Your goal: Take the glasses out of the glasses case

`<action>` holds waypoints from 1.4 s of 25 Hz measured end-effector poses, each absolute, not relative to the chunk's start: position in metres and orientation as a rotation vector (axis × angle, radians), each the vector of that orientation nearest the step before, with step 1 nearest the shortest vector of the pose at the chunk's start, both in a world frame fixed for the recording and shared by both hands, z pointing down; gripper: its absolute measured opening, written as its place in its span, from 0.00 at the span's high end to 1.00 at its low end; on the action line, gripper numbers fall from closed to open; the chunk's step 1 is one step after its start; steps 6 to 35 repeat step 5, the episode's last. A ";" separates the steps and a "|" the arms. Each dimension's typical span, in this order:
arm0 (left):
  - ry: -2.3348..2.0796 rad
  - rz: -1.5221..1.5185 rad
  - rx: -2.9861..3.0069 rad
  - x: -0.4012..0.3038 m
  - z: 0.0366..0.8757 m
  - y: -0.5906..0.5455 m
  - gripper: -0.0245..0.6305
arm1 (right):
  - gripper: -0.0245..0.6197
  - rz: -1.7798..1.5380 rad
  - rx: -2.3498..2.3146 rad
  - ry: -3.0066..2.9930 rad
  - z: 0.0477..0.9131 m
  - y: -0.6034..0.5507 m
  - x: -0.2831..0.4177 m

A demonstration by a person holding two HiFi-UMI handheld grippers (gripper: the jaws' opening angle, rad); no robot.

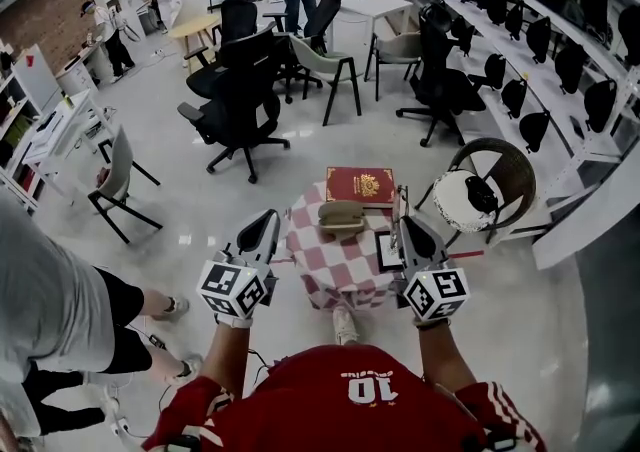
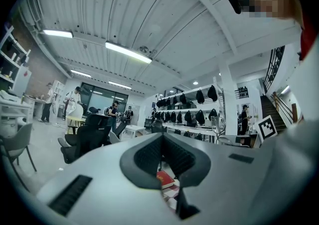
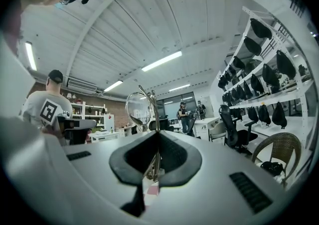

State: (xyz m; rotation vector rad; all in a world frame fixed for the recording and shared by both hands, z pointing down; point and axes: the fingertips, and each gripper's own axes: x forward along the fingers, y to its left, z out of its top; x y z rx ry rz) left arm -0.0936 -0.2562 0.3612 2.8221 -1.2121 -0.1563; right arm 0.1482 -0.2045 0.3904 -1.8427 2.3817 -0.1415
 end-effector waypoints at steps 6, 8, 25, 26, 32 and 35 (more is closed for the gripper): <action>-1.211 -0.157 2.822 -0.093 0.364 -0.255 0.95 | 0.92 -0.134 -1.848 2.379 0.392 -0.203 0.149; -1.211 -0.157 2.822 -0.093 0.364 -0.255 0.95 | 0.92 -0.134 -1.848 2.379 0.392 -0.203 0.149; -1.211 -0.157 2.822 -0.093 0.364 -0.255 0.95 | 0.92 -0.134 -1.848 2.379 0.392 -0.203 0.149; -1.211 -0.157 2.822 -0.093 0.364 -0.255 0.95 | 0.92 -0.134 -1.848 2.379 0.392 -0.203 0.149; -1.211 -0.157 2.822 -0.093 0.364 -0.255 0.95 | 0.92 -0.134 -1.848 2.379 0.392 -0.203 0.149; -1.211 -0.157 2.822 -0.093 0.364 -0.255 0.95 | 0.92 -0.134 -1.848 2.379 0.392 -0.203 0.149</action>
